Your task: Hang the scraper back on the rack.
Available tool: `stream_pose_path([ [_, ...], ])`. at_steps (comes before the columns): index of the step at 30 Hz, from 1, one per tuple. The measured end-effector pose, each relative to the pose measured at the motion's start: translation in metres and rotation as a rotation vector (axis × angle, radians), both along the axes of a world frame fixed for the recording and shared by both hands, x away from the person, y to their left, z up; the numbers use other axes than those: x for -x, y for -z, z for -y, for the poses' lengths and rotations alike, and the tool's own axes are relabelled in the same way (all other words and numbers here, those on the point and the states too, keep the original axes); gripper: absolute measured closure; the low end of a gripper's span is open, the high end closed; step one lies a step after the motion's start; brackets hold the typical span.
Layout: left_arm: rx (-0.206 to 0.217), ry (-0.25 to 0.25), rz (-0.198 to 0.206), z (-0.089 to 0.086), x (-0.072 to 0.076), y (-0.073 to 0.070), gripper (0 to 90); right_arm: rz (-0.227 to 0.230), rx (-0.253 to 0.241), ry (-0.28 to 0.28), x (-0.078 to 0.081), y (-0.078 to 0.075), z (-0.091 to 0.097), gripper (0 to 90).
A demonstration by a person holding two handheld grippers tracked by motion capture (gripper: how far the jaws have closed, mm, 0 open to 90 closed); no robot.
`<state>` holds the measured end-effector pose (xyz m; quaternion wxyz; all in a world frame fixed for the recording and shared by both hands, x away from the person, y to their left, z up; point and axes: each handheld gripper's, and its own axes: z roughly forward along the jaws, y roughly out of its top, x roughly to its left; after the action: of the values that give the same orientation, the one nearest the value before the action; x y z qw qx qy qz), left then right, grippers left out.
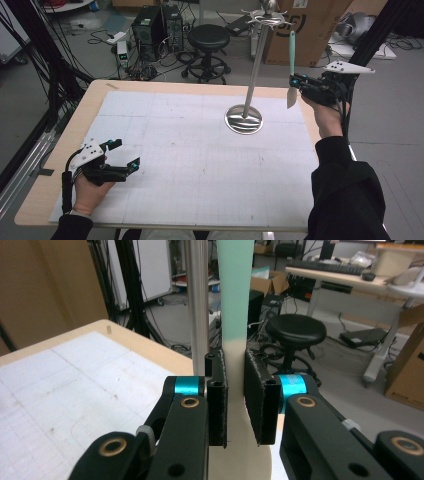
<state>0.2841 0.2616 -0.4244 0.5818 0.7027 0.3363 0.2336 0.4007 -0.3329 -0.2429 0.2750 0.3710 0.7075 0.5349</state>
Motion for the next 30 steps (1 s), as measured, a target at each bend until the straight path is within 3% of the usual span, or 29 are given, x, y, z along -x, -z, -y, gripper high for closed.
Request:
stream_pose_path([
  [5,0.007,-0.001,0.001,0.0,0.0,0.0,2.8,0.01,-0.007,0.006,0.0,-0.006,0.0,80.3],
  [9,0.013,0.001,-0.001,-0.001,0.0,-0.001,2.8,0.035,0.016,0.013,0.0,-0.01,-0.003,80.4],
  [17,0.024,0.011,-0.004,-0.002,0.0,-0.001,2.8,0.032,0.002,0.042,-0.004,-0.01,-0.002,80.4],
  [30,0.029,0.02,-0.001,-0.002,0.001,-0.001,2.7,0.039,-0.015,0.034,-0.009,-0.011,-0.004,80.3],
])
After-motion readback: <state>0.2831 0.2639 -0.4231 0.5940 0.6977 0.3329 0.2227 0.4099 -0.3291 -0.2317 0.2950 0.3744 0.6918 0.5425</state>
